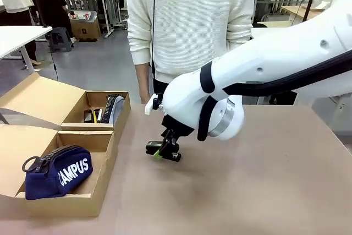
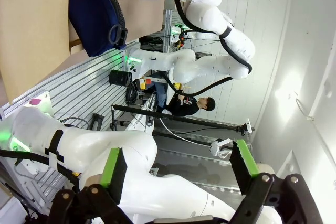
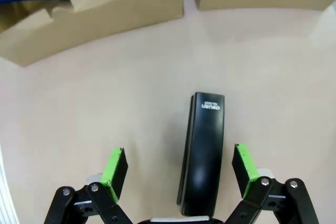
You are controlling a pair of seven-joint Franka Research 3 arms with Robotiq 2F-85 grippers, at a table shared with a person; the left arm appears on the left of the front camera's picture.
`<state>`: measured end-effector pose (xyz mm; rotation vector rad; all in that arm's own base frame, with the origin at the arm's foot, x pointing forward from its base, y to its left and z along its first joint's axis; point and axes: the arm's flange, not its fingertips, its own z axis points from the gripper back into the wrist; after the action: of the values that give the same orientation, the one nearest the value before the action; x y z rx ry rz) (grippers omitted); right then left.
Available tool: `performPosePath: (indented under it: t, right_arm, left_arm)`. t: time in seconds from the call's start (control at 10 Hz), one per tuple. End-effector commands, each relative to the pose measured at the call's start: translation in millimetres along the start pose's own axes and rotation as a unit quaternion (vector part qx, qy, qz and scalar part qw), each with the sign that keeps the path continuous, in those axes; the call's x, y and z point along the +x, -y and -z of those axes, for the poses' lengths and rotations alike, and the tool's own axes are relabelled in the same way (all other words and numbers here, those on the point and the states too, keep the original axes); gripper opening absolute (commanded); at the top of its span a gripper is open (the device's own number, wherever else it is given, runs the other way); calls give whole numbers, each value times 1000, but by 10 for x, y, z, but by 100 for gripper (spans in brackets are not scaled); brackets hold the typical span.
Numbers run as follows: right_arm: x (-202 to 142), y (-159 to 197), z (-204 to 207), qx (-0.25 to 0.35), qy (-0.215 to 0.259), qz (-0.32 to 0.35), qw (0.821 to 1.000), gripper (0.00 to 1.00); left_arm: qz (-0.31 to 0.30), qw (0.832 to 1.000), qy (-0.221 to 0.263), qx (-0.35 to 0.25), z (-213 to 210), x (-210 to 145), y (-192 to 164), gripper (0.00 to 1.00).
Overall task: Place items inside the box.
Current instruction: Pick up a Pencil pouch or Stapler and place it inside the Mailer Box closest to the robot.
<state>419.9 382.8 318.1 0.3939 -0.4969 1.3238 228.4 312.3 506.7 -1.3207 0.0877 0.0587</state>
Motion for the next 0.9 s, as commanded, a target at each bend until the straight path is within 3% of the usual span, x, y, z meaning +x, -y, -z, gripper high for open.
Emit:
performPosePath:
  t: [0.0, 0.6, 0.7, 0.8]
  right_arm:
    - [192, 83, 32, 10, -25, 10, 1000, 100]
    - [115, 121, 213, 15, -43, 47, 998, 100]
    - [90, 135, 217, 13, -61, 51, 997, 67]
    - [75, 113, 231, 18, -56, 60, 996, 44]
  left_arm:
    - [-1, 1000, -1, 5, 5, -13, -8, 100]
    - [-1, 1000, -1, 5, 5, -13, -8, 100]
    - [-1, 1000, -1, 5, 5, -13, -8, 100]
    - [-1, 1000, -1, 5, 5, -13, -8, 100]
